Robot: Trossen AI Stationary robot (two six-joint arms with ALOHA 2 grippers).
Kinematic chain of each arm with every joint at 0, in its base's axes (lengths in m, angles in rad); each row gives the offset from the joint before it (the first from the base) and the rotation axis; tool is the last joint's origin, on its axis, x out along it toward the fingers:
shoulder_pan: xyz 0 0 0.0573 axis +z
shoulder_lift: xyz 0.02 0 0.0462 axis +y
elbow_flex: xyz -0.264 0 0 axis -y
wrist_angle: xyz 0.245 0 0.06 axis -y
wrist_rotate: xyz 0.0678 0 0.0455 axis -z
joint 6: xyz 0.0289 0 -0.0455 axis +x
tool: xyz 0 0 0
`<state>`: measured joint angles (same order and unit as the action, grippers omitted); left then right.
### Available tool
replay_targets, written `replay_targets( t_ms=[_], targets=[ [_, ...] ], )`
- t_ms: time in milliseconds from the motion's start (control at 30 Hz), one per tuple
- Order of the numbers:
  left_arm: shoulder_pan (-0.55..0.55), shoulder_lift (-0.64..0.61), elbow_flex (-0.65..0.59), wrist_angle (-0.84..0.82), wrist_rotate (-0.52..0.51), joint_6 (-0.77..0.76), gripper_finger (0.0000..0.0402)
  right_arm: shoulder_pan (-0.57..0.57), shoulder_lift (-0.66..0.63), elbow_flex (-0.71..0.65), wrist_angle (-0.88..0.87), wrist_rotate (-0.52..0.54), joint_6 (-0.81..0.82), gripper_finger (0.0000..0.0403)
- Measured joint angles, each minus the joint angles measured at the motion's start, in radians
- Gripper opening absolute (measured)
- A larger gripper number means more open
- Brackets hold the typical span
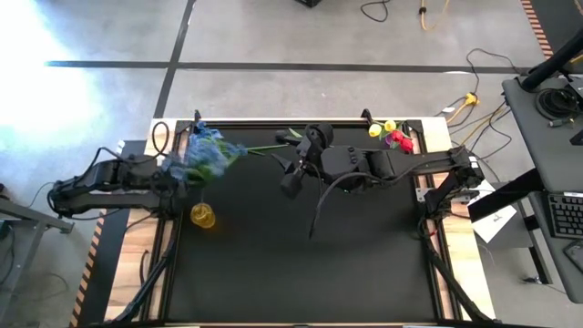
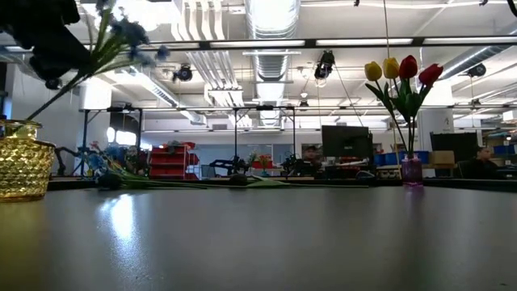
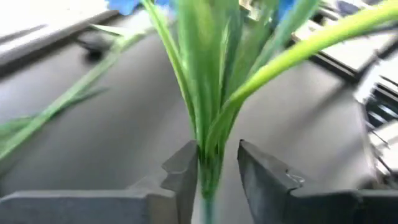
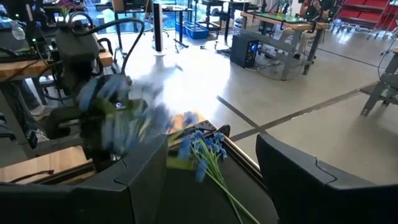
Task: Sort flowers into vase by color
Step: Put the bottom blue flowers into the yellow vase
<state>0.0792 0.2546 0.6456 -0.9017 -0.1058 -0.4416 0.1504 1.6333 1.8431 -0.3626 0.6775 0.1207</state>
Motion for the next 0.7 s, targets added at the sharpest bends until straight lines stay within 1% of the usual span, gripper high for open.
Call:
replay_targets(
  t_ms=[133,200,367,500,567,700],
  targets=[
    [0.0,-0.006,-0.02,-0.017,0.134,0.002,0.0121,0.0,0.0,0.0,-0.002,0.0,0.0,0.0238],
    [0.0,-0.01,-0.021,-0.042,0.173,-0.009,0.0122,0.0,0.0,0.0,-0.009,0.0,0.0,0.0238],
    [0.0,-0.029,-0.008,-0.149,0.187,-0.016,0.0117,0.0,0.002,0.0,-0.032,0.0,0.002,0.0238],
    [0.0,-0.054,0.016,-0.171,0.205,-0.016,0.0112,0.0,0.002,0.0,-0.031,0.001,-0.001,0.0238],
    [0.0,-0.064,0.045,-0.204,0.233,-0.017,0.0111,0.0,0.002,0.0,-0.036,0.001,-0.001,0.0238],
    [0.0,-0.066,0.111,-0.361,0.318,-0.06,0.0111,0.0,0.002,0.0,-0.059,0.001,0.002,0.0238]
  ],
)
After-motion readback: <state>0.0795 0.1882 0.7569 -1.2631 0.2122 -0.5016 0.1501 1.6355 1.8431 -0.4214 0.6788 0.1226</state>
